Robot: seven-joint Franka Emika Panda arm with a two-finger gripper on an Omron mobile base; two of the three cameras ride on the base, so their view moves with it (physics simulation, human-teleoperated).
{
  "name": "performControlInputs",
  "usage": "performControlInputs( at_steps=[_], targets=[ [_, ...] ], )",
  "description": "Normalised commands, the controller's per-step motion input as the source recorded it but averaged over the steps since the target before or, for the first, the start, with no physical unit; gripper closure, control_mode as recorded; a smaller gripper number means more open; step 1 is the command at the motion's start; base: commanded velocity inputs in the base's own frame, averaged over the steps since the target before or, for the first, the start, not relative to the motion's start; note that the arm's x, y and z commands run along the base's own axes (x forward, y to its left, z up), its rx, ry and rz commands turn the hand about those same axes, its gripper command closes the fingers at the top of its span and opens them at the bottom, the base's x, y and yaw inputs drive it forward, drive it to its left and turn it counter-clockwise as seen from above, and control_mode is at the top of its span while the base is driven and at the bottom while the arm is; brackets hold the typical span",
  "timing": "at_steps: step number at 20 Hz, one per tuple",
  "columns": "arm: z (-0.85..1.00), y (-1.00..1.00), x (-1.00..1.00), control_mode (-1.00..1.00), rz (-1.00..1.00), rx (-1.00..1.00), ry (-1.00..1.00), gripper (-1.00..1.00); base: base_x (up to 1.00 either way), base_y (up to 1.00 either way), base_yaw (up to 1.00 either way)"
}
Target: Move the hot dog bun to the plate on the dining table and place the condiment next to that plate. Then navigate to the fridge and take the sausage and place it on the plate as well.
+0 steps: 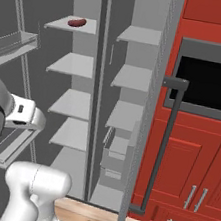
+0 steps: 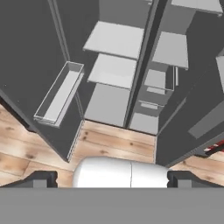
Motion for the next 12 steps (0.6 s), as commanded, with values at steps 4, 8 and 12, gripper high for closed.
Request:
performControlInputs(
  at_steps=[4,8,12],
  targets=[
    [0.00,-0.07,0.00,-1.00,-0.14,0.00,0.09,-1.00,0.00,0.00,0.00],
    [-0.01,-0.16,0.00,-1.00,-0.03,0.01,0.05,-1.00,0.00,0.00,0.00],
    [-0.03,0.00,0.00,1.00,0.00,0.00,0.01,-1.00,0.06,0.00,0.00]
  ],
)
